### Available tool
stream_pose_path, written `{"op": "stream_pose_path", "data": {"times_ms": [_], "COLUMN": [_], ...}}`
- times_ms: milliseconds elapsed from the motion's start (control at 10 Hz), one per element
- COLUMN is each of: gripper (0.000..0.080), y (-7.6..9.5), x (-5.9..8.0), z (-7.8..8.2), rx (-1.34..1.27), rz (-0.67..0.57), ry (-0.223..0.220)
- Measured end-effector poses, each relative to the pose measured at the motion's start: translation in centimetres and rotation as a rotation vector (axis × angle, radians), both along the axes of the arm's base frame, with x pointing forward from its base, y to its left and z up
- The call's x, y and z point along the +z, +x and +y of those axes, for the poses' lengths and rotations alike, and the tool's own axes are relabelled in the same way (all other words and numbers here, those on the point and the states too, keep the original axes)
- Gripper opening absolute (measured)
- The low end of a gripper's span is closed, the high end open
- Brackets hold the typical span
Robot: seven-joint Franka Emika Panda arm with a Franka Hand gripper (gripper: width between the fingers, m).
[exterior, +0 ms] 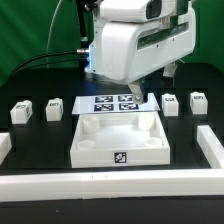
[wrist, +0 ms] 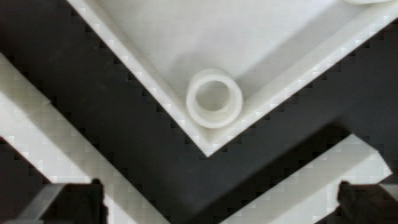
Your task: Assemble one leg
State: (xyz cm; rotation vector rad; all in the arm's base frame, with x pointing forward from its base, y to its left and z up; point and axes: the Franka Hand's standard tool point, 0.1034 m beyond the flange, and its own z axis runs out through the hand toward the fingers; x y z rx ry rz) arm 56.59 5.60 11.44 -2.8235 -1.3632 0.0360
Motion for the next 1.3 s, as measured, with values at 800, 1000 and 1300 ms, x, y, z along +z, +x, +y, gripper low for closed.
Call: {"op": "stream_pose_path", "data": {"times_ms": [800,1000,1300], "gripper": [0.065,0.065,0.065], "y": [-0.01,-0.01,-0.02], "x": [-0.03,-0.04,-0.05], "z": [0.0,0.0,0.0], "rx": [0.0,0.0,0.0], "rz": [0.001,0.001,0.001], "ry": [0.0,0.0,0.0]}}
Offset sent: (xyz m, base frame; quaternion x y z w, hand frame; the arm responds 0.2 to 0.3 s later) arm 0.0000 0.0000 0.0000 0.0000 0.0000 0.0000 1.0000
